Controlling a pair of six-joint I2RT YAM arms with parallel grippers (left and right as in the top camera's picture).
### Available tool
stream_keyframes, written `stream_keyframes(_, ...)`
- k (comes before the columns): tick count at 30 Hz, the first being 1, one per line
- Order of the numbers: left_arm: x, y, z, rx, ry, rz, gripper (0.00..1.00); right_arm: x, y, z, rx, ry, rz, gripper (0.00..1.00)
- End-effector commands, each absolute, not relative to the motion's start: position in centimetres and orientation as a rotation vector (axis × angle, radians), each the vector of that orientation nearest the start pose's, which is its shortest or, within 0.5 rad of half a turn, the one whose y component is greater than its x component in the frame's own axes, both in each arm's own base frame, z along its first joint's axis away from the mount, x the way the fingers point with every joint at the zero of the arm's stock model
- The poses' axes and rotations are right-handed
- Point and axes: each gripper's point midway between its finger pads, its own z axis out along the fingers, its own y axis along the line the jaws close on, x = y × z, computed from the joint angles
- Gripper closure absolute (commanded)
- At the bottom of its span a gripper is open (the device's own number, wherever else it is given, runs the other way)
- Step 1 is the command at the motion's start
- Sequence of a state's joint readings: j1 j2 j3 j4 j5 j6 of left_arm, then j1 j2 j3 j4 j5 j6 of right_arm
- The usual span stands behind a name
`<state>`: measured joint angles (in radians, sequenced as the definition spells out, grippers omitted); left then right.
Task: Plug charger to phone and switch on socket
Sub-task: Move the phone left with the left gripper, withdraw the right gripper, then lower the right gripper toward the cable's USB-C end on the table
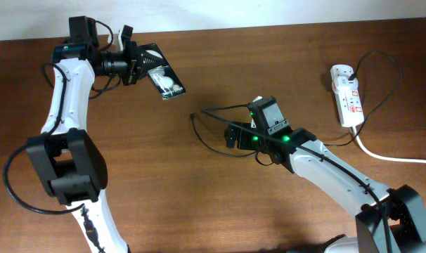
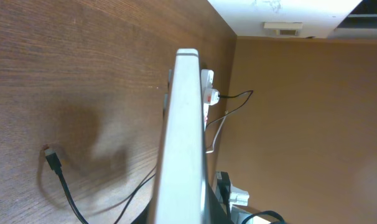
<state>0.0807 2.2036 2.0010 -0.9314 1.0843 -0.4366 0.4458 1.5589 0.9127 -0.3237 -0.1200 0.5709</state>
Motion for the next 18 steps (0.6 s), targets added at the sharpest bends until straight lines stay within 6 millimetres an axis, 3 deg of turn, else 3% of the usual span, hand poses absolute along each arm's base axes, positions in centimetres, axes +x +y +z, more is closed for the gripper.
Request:
stream_keyframes(1,50.7,-10.3,20.5,-0.286,2.436,-1.606,1.00,33.9,19.4,8.3,-0.034,2.609,0.574,0.01)
stream_keyframes(6,50.5,-7.7,22.4,-0.252,2.314,-1.724,1.00,34.8,20.5,10.4,-0.096,2.570,0.623,0.00)
stream_keyframes(10,50.1,-6.7,23.9,-0.191,2.221,-1.813,1.00,35.9,21.3,13.6,-0.158,2.525,0.634,0.04)
stream_keyframes(14,50.1,-6.4,24.0,-0.195,2.214,-1.817,1.00,36.7,21.7,17.5,-0.196,2.502,0.626,0.04)
stream_keyframes(18,50.1,-6.4,24.0,-0.194,2.214,-1.817,1.00,37.0,21.8,19.6,-0.220,2.500,0.617,0.07)
